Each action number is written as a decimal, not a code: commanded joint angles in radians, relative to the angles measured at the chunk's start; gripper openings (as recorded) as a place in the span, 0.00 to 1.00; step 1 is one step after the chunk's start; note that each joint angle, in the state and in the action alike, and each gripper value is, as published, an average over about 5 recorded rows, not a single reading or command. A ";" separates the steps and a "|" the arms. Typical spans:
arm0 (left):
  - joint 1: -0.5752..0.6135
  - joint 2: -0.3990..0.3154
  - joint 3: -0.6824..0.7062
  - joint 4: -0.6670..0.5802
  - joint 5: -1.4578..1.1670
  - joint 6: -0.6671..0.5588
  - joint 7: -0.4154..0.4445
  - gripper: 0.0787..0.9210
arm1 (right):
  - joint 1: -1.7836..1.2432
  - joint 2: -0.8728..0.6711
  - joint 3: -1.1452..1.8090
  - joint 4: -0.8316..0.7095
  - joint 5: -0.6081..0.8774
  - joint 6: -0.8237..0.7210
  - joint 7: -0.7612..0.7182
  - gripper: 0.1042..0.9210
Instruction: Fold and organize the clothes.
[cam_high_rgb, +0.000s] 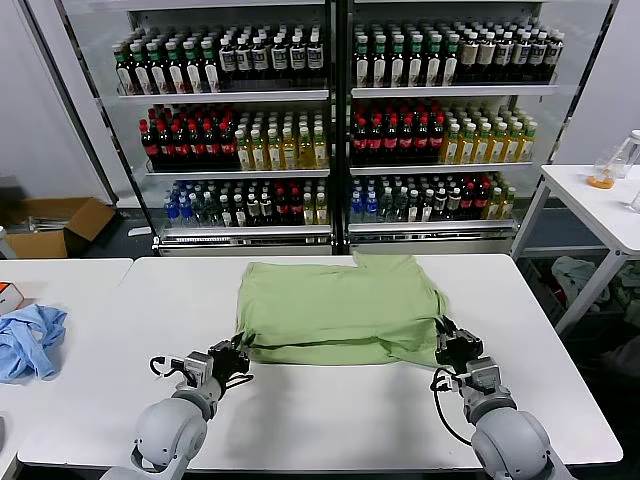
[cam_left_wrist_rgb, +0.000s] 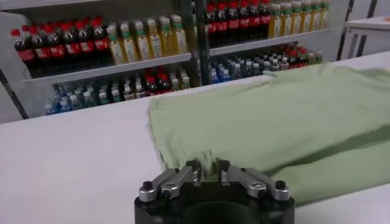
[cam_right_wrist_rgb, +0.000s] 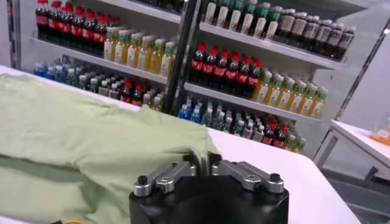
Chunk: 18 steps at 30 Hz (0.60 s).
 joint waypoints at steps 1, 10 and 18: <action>0.067 -0.010 -0.035 -0.018 -0.010 -0.012 -0.012 0.40 | -0.105 0.027 0.052 0.035 0.053 -0.018 0.021 0.46; 0.038 -0.015 -0.034 0.046 -0.023 -0.014 -0.031 0.71 | -0.070 0.059 0.037 -0.034 0.142 -0.066 0.062 0.77; 0.017 -0.014 -0.021 0.062 -0.025 -0.019 -0.033 0.86 | -0.026 0.062 0.010 -0.077 0.175 -0.092 0.073 0.82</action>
